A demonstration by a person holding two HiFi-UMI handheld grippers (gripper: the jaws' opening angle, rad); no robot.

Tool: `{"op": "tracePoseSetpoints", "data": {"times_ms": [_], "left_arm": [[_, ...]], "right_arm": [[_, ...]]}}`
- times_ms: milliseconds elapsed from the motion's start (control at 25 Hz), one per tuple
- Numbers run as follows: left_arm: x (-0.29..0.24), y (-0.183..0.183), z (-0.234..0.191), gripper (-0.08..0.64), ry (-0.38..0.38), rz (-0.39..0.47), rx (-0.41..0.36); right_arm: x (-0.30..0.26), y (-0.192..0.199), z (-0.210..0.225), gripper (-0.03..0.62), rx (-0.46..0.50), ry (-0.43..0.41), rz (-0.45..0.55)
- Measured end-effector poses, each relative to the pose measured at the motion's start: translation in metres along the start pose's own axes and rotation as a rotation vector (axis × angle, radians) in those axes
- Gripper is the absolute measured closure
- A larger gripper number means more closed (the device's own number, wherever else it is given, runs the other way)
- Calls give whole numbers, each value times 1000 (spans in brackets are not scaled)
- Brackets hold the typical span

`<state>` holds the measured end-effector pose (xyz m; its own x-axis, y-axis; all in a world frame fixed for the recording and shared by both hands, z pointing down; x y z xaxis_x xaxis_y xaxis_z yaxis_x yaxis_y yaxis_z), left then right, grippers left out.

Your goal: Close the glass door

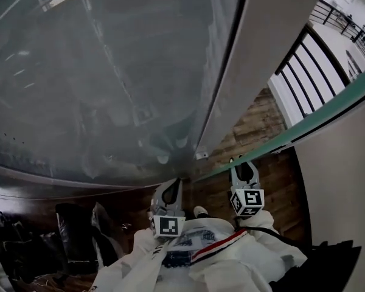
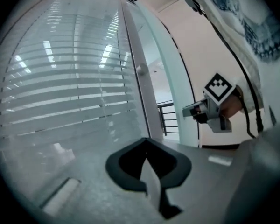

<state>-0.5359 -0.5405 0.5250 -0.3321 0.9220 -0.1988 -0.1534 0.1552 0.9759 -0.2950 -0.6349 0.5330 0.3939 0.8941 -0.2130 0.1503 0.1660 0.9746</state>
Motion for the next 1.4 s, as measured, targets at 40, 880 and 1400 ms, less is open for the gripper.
{"op": "tracePoseSetpoints", "data": {"times_ms": [40,880,1400], "left_arm": [[4,1,-1,557,16,11,-1],[-10,5,-48,557,120,18,10],[-18,-1,-54,557,129,14,9]], "right_arm": [[5,-1,-3,456,-1,11,9],[-45,-1,5,451,-18,58,53],[-83,-12,9,448,-19,41,75]]}}
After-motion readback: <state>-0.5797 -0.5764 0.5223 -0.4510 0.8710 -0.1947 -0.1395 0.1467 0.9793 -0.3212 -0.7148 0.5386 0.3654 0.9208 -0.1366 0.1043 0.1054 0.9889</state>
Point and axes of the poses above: the fingertips, and each gripper's own axes: x backward along the fingers, z to its right, y out of its underside, the point moved 8 cm from there along x, backward along the fingers, and after that the axes turned 8 degrees about x, right-handed, at the moved point
